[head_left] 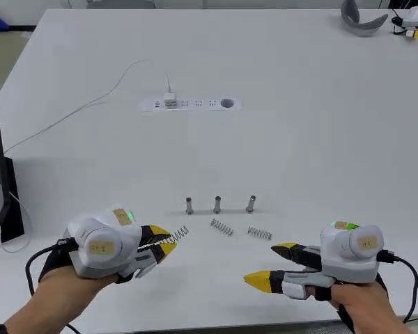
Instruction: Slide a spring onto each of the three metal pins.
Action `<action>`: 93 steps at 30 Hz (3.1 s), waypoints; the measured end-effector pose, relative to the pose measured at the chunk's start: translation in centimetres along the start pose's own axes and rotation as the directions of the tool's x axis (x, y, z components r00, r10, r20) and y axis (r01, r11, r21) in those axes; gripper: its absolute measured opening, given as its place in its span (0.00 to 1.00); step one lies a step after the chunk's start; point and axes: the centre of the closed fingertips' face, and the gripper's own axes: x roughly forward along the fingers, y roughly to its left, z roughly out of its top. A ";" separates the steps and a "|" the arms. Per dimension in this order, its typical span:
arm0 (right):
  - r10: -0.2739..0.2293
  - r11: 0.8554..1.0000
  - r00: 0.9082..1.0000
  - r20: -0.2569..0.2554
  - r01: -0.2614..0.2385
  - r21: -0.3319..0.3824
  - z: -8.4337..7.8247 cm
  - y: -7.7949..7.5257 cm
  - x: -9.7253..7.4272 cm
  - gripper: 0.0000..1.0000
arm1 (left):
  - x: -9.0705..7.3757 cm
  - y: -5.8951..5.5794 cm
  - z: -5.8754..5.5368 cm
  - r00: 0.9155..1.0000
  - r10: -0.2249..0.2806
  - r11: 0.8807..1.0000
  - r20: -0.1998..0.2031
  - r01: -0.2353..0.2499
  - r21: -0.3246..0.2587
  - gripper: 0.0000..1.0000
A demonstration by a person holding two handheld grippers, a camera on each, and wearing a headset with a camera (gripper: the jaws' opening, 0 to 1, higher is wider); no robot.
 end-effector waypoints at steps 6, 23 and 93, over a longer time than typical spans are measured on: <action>0.049 0.998 0.998 0.037 -0.050 0.024 1.5 1.0 0.3 0.58 | 0.9 -1.0 0.5 1.000 -0.024 0.999 0.003 0.024 0.027 0.10; 0.187 0.981 0.979 0.078 -0.190 0.029 5.0 4.4 1.7 0.37 | 3.0 -3.3 2.8 0.995 -0.094 0.992 0.028 0.092 0.090 0.10; 0.150 0.643 0.766 -0.625 -0.556 -0.527 7.6 8.6 -1.2 0.13 | 0.7 -7.2 9.8 0.889 -0.392 0.920 0.236 0.374 0.119 0.10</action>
